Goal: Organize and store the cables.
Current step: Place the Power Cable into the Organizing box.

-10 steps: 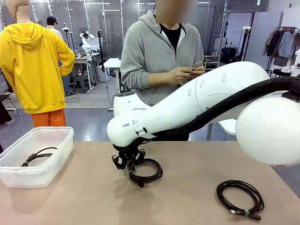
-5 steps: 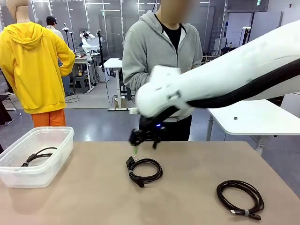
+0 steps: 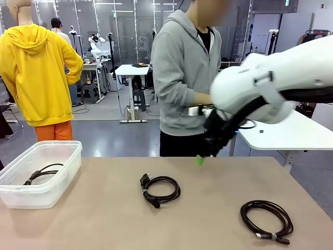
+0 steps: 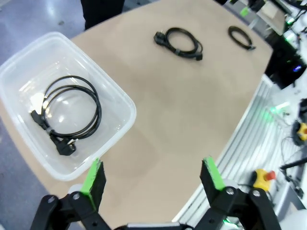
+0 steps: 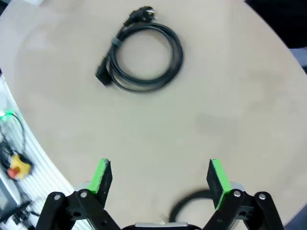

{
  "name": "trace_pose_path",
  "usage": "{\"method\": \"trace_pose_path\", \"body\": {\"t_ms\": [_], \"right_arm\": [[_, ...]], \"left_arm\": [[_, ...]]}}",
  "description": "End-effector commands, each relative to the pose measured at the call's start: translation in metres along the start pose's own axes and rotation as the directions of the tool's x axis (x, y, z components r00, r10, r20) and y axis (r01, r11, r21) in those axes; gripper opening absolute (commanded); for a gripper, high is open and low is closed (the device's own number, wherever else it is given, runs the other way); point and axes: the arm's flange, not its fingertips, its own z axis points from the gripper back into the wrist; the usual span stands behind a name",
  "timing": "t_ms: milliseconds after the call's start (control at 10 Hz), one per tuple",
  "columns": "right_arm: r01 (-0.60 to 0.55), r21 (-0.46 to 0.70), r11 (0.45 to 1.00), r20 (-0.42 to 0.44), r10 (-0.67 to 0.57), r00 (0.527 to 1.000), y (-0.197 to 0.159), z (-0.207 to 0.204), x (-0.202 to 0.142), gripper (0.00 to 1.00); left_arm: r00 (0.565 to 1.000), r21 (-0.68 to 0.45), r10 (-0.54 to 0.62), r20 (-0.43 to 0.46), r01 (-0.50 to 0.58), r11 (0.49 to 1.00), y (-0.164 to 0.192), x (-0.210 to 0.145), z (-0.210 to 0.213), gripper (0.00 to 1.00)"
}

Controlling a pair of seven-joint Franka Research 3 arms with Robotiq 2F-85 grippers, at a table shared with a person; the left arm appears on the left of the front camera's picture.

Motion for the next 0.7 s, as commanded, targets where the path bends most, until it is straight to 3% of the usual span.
{"method": "trace_pose_path", "body": {"t_ms": [0,200,300,600], "right_arm": [[-0.039,0.009,0.999,0.112,0.038,0.993,-0.02,0.024,-0.065,1.0],[-0.161,0.026,0.987,0.23,0.151,0.961,-0.047,0.053,-0.124,1.0],[-0.148,0.027,0.989,0.305,0.133,0.943,-0.062,0.068,-0.156,1.0],[-0.082,0.0,0.997,0.327,0.078,0.942,-0.087,0.096,-0.218,1.0]], "left_arm": [[1.0,0.0,-0.012,0.024,0.012,1.0,-0.001,0.0,-0.001,1.0],[1.0,0.0,-0.012,0.024,0.012,1.0,-0.001,0.0,-0.001,1.0],[1.0,0.0,-0.012,0.024,0.012,1.0,-0.001,0.0,-0.001,1.0],[1.0,0.0,-0.012,0.024,0.012,1.0,-0.001,0.0,-0.001,1.0]]}}
